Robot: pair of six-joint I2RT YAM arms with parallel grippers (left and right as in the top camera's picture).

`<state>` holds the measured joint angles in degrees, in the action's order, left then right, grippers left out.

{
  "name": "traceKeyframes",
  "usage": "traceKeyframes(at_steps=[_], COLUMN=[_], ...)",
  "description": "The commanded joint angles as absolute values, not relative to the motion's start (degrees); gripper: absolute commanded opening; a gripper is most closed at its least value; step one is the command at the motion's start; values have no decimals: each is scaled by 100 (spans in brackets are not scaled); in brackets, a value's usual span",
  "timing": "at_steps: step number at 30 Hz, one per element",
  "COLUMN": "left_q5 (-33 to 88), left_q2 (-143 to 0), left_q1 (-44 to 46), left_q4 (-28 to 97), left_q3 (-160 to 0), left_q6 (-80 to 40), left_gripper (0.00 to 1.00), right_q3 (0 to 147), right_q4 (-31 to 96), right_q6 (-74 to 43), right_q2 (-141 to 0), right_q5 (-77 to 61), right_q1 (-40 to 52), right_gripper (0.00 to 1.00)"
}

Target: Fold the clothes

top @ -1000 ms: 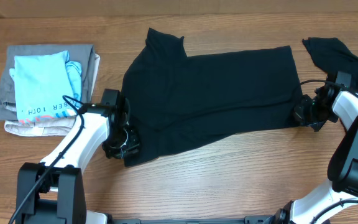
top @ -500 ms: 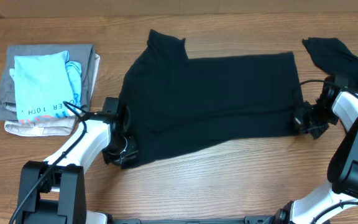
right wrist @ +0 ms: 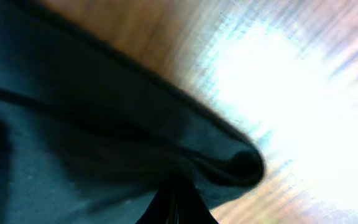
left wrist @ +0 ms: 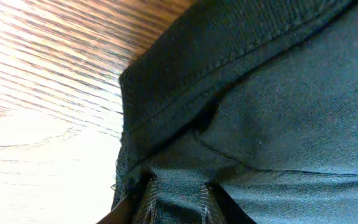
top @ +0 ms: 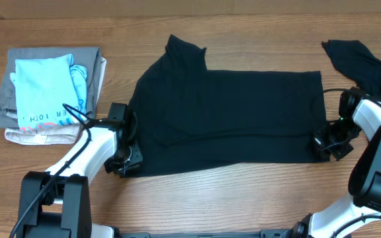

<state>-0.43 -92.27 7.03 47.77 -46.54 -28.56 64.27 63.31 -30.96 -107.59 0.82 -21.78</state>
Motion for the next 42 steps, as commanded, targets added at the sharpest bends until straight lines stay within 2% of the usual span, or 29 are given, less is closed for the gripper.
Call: traceKeyframes(at_steps=[1,6,11,18,19,20,21,26,34,42], left_q5=[-493,-484,-421,-222,-119,-27,104,574,596,598], left_q2=[-9229,-9229,-9229,-9223,-9223,-9223,-9223,-9225,-9225,-9225], left_q1=[624,624,633,639,639,639,639,639,639,639], left_q4=[4805,4890,5140,5828,5867,5863,5826,5697,5695,5693], left_q3=[-4779,-4974,-5476,-6359,-6466,-6501,-6517,-6514,-6514,-6514], left_q6=[-2692,-2679,-2681,-2683,-2683,-2683,-2705,-2705,-2703,-2705], left_gripper=[27,25,19,18,14,6,4,4,4,5], right_q3=[6632,6912,7408,7957,7942,7922,7913,7891,7671,7264], right_q4=[6554,6766,6995,7518,7535,7533,7535,7537,7271,6785], right_q6=[-3179,-3116,-2550,-1723,-1481,-1385,-1321,-1326,-1343,-1369], right_q2=[-10731,-10731,-10726,-10724,-10726,-10726,-10726,-10726,-10726,-10728], right_q5=[443,154,-510,-1286,-1544,-1638,-1708,-1708,-1680,-1612], right_q1=[-2268,-2246,-2185,-1798,-1640,-1538,-1420,-650,714,1262], right_gripper=[4,4,4,4,4,4,4,4,4,4])
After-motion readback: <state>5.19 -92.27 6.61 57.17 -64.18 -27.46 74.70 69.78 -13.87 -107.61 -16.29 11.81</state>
